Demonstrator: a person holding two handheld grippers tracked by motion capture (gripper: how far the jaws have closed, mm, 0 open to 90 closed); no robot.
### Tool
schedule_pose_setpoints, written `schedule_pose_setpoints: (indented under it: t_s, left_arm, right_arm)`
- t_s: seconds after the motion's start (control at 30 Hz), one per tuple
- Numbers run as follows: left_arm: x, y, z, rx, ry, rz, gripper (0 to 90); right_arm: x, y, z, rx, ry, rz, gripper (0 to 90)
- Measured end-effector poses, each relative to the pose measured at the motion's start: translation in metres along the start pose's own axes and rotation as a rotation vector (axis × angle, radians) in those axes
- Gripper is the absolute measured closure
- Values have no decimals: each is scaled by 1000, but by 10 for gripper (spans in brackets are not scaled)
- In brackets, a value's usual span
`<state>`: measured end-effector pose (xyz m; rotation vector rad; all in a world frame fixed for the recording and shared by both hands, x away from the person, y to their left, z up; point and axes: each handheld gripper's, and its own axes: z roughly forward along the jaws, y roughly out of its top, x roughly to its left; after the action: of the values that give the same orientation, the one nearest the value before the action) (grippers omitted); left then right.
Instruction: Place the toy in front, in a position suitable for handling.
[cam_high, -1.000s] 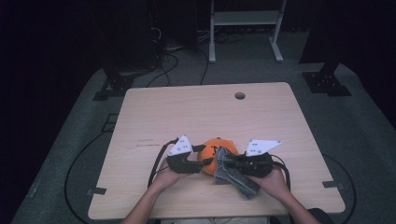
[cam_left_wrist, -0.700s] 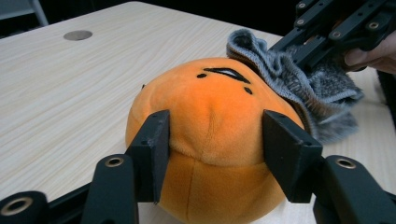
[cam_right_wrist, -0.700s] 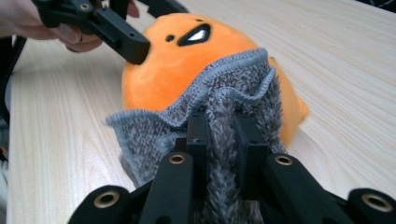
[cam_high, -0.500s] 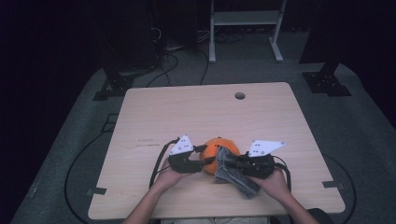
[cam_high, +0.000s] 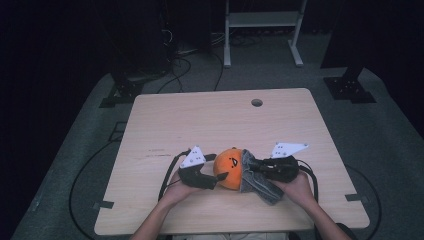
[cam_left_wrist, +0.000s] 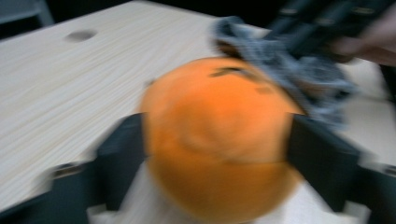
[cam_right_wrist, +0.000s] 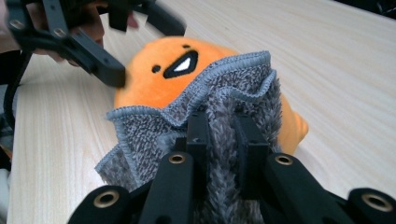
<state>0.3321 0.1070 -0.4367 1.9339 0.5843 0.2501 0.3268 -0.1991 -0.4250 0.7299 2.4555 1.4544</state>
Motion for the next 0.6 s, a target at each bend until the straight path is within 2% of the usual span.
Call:
schedule_pose_setpoints:
  t_s: [0.07,0.1,0.13,0.2,0.3,0.37,0.43,0.47,0.5,0.6]
  left_arm:
    - [4,-2,4,16,-49,-63,127]
    - [4,-2,5,14,-88,-63,174]
    - [1,-2,6,7,-97,-37,271]
    - [-6,1,6,9,-86,25,343]
    - [-18,3,5,14,-77,138,386]
    - [-26,4,5,15,-78,212,398]
    - [-31,4,5,36,-62,287,409]
    - [-31,3,5,48,-55,306,417]
    - [-30,1,4,51,-56,305,424]
    - [-25,-3,2,53,-62,279,429]
  right_arm:
    - [-1,-6,-3,4,-1,8,779]
    - [-1,-8,-5,14,-2,10,778]
    - [0,-7,-7,24,-8,9,778]
    - [5,-2,-13,16,-10,-15,778]
    - [23,15,-19,-14,25,-87,778]
    - [34,28,-15,-6,51,-151,778]
    - [40,34,-7,29,56,-185,779]
    - [38,33,-4,39,59,-190,779]
    - [34,30,-2,36,65,-172,779]
    - [18,17,-5,18,57,-106,779]
